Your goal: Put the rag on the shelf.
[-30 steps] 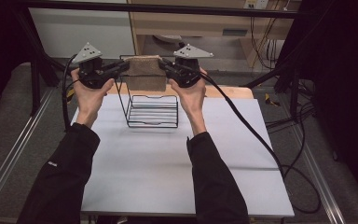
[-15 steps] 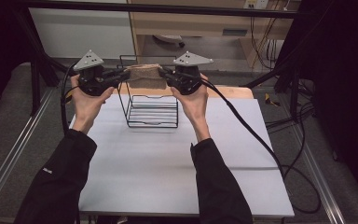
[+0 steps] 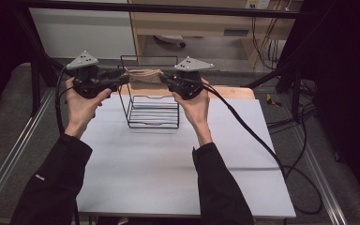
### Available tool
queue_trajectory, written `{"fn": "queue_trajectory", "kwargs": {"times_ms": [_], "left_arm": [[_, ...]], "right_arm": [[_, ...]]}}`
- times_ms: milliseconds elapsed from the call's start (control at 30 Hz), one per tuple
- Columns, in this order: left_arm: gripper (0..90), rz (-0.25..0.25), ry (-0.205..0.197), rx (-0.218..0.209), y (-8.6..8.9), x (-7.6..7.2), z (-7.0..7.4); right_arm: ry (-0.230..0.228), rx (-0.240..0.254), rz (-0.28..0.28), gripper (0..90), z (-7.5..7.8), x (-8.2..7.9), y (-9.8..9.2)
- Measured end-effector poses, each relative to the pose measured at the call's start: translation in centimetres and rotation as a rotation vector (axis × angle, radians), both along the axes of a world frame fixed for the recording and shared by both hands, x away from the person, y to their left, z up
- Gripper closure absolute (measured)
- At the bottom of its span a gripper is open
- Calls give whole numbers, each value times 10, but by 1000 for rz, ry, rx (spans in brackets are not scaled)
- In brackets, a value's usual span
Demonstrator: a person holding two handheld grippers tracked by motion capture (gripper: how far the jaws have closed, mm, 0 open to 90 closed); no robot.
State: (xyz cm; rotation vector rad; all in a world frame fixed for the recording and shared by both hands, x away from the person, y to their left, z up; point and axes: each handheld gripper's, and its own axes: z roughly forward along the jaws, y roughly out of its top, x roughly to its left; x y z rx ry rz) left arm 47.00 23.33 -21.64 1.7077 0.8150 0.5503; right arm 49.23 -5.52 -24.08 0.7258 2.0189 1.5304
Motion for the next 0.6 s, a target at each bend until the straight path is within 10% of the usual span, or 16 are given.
{"fn": "queue_trajectory", "kwargs": {"times_ms": [233, 600], "left_arm": [[598, 28, 2, -37, -4, 8, 11], [808, -27, 85, 21, -19, 19, -2]], "right_arm": [[-5, -26, 7, 846, -2, -2, 1], [-6, -62, 19, 822, -5, -3, 1]]}}
